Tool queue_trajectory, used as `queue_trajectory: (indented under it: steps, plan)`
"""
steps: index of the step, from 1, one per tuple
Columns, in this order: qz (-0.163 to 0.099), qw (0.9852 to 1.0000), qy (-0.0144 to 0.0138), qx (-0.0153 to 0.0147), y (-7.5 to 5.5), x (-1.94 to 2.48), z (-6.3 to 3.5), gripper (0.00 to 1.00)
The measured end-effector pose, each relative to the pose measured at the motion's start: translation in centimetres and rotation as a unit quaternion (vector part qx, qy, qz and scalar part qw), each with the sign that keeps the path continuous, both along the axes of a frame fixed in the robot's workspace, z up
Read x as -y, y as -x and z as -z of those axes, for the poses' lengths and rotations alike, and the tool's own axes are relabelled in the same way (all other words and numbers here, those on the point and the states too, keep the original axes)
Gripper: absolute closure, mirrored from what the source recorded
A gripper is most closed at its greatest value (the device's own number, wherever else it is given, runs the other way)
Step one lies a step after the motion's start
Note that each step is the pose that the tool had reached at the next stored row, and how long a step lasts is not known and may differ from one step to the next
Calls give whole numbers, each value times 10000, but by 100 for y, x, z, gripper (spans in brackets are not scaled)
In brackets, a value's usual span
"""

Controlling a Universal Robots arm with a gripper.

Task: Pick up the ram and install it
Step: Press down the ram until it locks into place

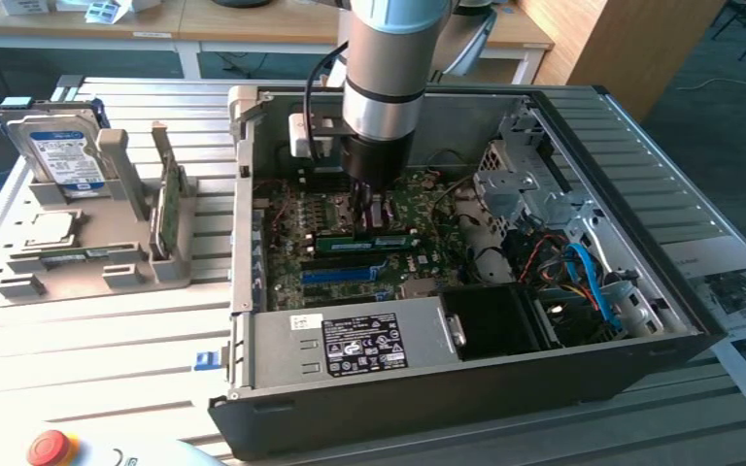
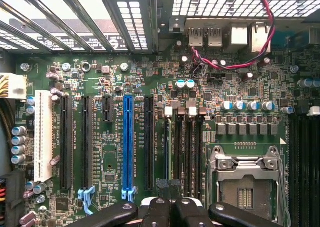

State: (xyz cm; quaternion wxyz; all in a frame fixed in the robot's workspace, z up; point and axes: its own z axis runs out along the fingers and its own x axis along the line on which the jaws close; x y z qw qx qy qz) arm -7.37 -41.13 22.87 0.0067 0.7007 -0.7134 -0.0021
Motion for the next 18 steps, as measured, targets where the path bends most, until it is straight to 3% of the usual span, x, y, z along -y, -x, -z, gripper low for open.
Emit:
queue_trajectory:
  steps: [18]
  plan:
    - [0,10000,-1,1,0,0,20,90]
